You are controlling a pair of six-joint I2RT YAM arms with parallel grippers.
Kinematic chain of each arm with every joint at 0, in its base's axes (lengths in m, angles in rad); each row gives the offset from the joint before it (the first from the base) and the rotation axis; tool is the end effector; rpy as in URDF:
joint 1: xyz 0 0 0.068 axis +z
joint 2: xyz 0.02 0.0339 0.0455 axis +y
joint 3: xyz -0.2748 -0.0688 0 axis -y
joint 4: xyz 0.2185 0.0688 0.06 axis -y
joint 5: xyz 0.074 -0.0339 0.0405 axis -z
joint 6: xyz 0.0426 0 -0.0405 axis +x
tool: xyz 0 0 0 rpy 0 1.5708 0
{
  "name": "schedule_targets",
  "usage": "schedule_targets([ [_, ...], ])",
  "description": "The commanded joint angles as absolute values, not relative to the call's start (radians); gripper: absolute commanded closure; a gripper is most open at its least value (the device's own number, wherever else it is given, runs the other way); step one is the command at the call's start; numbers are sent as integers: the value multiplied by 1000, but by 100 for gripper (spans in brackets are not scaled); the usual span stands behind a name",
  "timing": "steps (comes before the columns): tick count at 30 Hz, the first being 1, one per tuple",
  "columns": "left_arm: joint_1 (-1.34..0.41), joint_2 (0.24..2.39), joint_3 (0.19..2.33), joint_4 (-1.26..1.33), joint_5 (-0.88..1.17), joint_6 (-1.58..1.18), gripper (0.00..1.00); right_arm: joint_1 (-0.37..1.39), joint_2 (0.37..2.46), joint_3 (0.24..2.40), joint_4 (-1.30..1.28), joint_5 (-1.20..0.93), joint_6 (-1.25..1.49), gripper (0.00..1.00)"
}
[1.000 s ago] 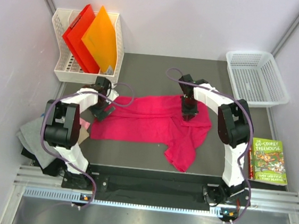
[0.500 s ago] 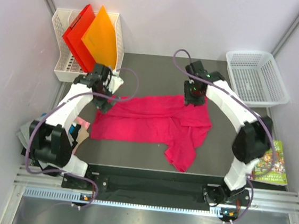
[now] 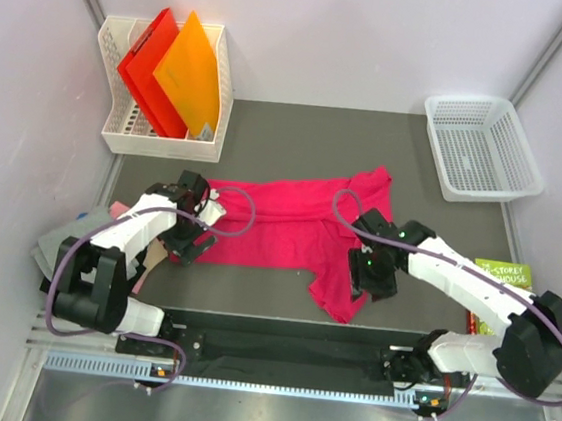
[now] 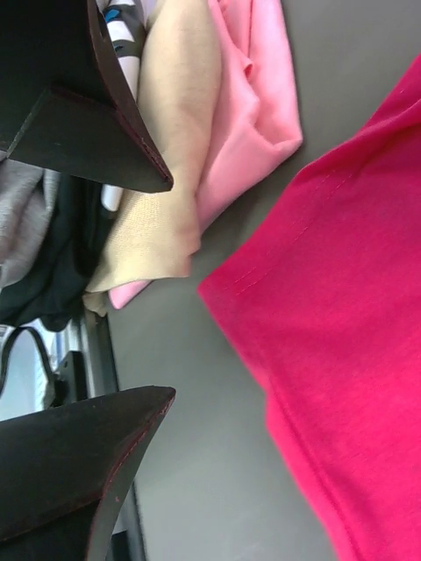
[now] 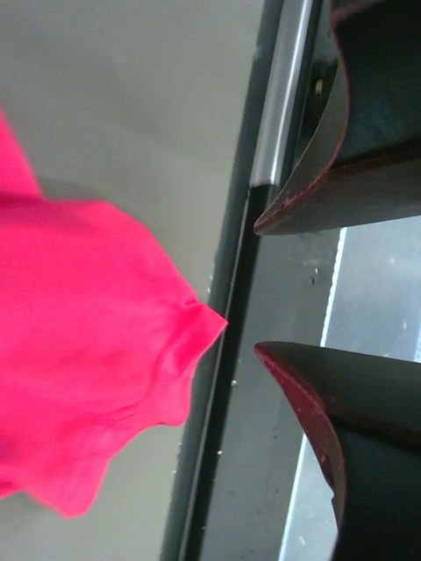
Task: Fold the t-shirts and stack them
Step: Grap the side of the flattened tshirt closest away from the robot with both arms
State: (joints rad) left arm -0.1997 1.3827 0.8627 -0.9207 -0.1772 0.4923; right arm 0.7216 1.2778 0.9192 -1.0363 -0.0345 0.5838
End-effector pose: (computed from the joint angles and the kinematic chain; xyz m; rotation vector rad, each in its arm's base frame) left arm 0.2005 -0.0329 0.2120 1.0094 2.8515 0.2946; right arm 0.1392 0.1244 0.2413 -0.2122 3.0086 0.2029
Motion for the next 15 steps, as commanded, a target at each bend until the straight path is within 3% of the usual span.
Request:
schedule_targets([
  [1,-199,1391,844,-792,-206,469,4,764,1206,822,-914,-103,695,47],
  [15,-199,1460,833,-719,-192,440,5,838,1305,695,-684,-103,778,49],
])
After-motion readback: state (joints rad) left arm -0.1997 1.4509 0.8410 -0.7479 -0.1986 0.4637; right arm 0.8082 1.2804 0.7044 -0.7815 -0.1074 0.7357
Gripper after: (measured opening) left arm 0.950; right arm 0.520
